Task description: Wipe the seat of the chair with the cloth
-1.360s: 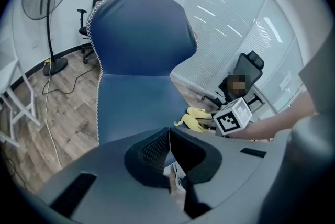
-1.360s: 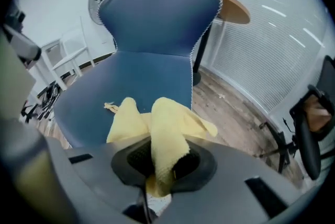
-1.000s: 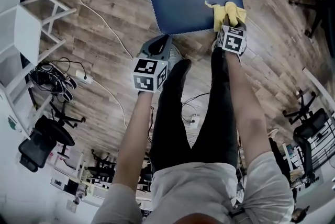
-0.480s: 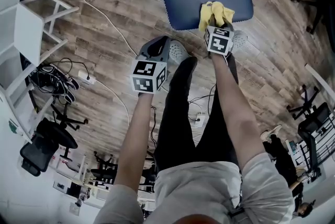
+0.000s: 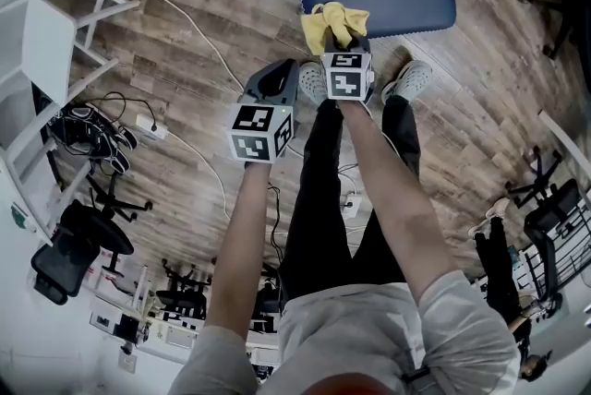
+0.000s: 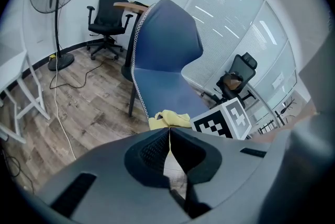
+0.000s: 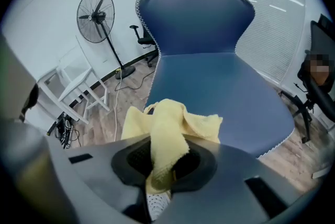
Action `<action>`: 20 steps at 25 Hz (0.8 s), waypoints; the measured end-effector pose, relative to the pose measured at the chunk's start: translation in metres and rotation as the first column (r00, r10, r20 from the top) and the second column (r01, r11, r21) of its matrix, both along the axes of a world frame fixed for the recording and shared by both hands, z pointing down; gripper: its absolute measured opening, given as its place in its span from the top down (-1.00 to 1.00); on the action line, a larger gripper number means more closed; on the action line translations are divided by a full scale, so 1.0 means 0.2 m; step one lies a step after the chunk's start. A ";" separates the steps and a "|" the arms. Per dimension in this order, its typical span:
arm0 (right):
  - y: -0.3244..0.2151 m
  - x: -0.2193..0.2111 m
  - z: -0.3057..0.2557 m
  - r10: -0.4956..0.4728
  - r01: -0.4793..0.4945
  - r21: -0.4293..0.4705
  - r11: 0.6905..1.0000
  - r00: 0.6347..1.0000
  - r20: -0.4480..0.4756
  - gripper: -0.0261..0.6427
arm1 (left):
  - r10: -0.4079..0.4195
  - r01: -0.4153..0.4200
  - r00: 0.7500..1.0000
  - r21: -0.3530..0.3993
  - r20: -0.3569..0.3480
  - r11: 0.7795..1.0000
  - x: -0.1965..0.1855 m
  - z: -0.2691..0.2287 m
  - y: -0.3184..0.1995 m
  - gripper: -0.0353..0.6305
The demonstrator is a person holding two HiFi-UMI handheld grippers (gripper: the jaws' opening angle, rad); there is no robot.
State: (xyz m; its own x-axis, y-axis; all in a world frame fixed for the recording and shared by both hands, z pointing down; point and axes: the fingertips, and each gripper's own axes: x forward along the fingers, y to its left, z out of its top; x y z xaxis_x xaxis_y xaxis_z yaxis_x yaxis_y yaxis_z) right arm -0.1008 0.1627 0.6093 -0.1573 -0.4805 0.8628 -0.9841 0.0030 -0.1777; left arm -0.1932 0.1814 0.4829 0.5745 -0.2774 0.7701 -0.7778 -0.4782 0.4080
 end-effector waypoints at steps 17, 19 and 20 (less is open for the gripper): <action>0.22 -0.39 -0.60 -0.449 0.399 0.230 0.888 0.862 0.237 0.72 | -0.217 0.210 0.974 0.094 0.068 0.973 -0.06 -0.25 0.18 0.81; 0.27 -0.21 -0.75 -0.465 0.413 0.251 0.875 0.861 0.206 0.72 | -0.247 0.240 0.968 0.111 0.052 0.964 0.02 -0.35 0.22 0.81; 0.28 -0.11 -0.83 -0.472 0.419 0.262 0.869 0.862 0.187 0.72 | -0.261 0.254 0.965 0.119 0.043 0.960 0.07 -0.41 0.24 0.81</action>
